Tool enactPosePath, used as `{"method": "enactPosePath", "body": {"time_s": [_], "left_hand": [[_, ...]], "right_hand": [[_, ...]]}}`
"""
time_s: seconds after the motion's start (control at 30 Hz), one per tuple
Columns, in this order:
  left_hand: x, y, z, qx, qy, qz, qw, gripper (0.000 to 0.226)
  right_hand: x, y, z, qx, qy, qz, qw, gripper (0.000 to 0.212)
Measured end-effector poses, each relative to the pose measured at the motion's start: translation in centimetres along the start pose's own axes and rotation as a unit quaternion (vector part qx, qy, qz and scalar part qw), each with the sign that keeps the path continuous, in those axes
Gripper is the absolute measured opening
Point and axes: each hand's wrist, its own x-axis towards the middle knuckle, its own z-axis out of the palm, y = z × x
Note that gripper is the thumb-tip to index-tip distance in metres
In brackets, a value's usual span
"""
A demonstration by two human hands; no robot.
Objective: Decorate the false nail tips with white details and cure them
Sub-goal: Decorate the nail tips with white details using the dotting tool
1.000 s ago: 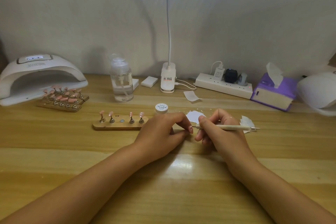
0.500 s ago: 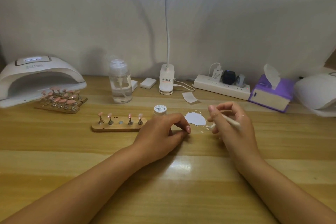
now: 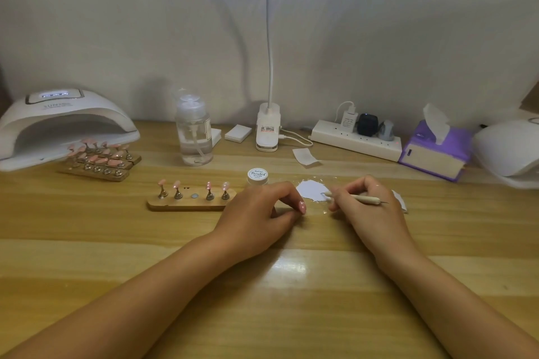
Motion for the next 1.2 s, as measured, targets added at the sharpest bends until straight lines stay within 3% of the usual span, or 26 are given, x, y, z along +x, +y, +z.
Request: {"method": "enactPosePath", "body": {"time_s": [0.27,0.43,0.6,1.2], "left_hand": [[0.1,-0.1,0.0,-0.015,0.0,-0.003,1.0,0.021],[0.1,-0.2,-0.1,-0.023,0.009,-0.002,1.0,0.023],[0.2,-0.3,-0.1,-0.031,0.013,0.007,0.999,0.026],[0.2,-0.1,-0.2,-0.018,0.008,0.002,1.0,0.03]], "right_hand": [[-0.3,-0.3,0.0,-0.043,-0.013,-0.029,0.999,0.02],[-1.1,-1.4,-0.1,0.064,-0.002,-0.085,0.994,0.015],[-1.9,-2.2,0.4,0.184,-0.075,-0.003,0.98,0.022],[-1.9,-1.7,1.0,0.146,-0.084,0.024,0.985,0.023]]}}
